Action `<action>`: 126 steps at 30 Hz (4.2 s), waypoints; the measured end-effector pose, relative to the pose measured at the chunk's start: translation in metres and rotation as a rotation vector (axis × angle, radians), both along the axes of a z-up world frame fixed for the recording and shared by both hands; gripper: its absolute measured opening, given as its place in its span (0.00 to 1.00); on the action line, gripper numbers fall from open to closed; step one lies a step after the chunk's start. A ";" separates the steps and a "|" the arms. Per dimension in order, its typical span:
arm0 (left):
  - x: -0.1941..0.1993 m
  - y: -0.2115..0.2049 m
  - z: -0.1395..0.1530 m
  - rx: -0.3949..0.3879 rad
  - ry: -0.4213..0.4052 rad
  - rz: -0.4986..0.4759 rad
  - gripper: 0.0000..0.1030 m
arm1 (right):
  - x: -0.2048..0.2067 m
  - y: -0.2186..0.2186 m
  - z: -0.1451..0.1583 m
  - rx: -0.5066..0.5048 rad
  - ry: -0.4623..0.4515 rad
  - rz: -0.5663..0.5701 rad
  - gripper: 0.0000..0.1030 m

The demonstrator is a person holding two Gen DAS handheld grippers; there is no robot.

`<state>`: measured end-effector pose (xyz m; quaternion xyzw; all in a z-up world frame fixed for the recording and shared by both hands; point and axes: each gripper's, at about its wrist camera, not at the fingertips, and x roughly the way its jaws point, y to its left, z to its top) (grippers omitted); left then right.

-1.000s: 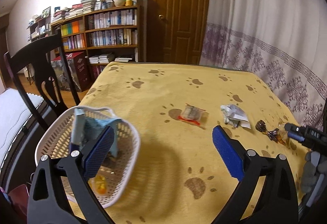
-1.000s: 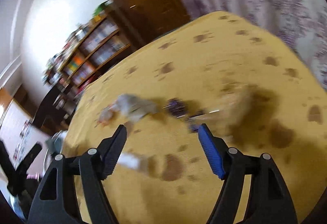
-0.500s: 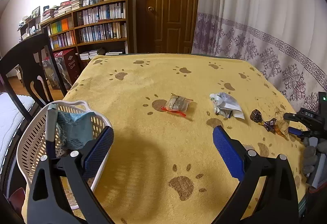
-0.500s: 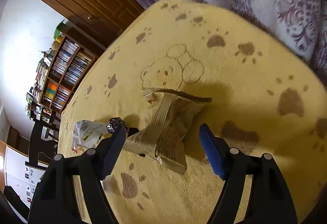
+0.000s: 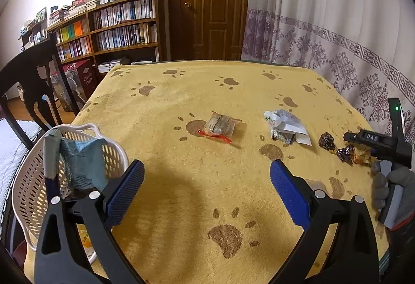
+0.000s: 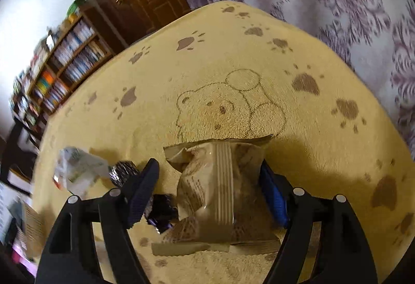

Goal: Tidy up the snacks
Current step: 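Move the right tool to the beige pastry bag and close on it, then grasp the white bag with green print with the left tool and lift it, then carry the white bag into the basket and open the left tool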

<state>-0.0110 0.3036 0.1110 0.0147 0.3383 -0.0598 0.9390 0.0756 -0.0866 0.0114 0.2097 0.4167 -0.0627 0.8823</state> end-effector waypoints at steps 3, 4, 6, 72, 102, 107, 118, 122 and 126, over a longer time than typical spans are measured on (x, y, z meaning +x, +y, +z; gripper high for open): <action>0.004 -0.005 -0.002 0.006 0.007 -0.007 0.96 | -0.002 0.008 0.000 -0.105 0.013 0.032 0.62; 0.005 -0.007 -0.002 0.009 0.008 -0.009 0.96 | -0.004 0.009 0.000 -0.128 0.016 0.040 0.58; 0.008 -0.014 -0.004 0.017 0.012 -0.017 0.96 | -0.007 0.008 0.000 -0.149 0.015 0.063 0.55; 0.121 -0.123 -0.047 0.014 0.077 -0.205 0.61 | -0.029 -0.029 -0.005 -0.091 -0.074 0.043 0.56; 0.101 -0.108 -0.056 0.021 0.084 -0.182 0.49 | -0.028 -0.027 -0.005 -0.087 -0.077 0.044 0.56; 0.083 -0.088 -0.032 -0.015 0.035 -0.155 0.49 | -0.029 -0.028 -0.005 -0.087 -0.077 0.044 0.56; 0.043 -0.034 0.010 -0.040 -0.055 -0.049 0.49 | -0.029 -0.028 -0.005 -0.088 -0.077 0.044 0.55; 0.029 -0.009 0.022 -0.036 -0.083 0.002 0.49 | -0.028 -0.027 -0.004 -0.089 -0.078 0.044 0.55; 0.012 0.024 0.034 -0.037 -0.115 0.072 0.49 | -0.029 -0.028 -0.004 -0.089 -0.078 0.044 0.55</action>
